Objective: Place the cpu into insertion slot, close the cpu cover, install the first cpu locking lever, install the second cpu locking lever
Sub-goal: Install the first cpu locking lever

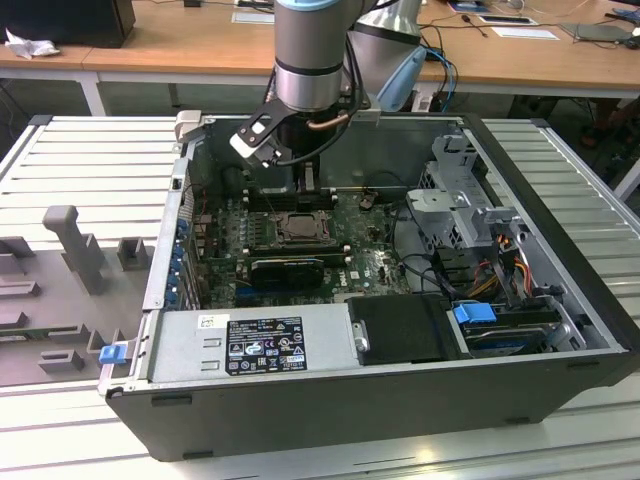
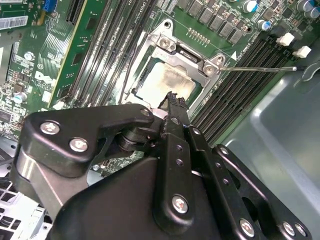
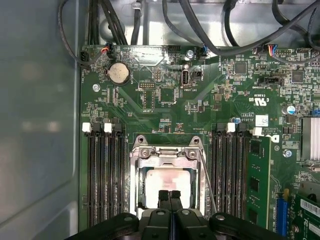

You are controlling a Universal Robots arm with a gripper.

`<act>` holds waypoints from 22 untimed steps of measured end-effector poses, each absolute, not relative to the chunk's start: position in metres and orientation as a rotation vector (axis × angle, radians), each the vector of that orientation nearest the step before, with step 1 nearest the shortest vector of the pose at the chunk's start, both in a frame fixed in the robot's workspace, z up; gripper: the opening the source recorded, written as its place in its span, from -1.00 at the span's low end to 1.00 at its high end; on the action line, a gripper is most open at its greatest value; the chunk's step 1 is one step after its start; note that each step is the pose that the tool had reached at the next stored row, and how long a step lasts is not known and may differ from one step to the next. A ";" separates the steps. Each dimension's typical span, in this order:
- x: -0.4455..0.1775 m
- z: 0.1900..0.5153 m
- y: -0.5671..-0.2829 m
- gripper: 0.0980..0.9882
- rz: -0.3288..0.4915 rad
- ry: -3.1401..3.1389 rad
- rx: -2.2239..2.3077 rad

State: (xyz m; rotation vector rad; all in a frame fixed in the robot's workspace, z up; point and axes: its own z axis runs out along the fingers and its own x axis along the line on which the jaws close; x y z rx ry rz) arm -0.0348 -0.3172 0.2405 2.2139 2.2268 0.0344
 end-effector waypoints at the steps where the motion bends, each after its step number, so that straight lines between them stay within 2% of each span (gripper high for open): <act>1: -0.035 0.242 -0.317 -0.98 0.035 2.227 2.214; 22: -0.035 0.291 -0.317 -0.98 0.035 2.227 2.214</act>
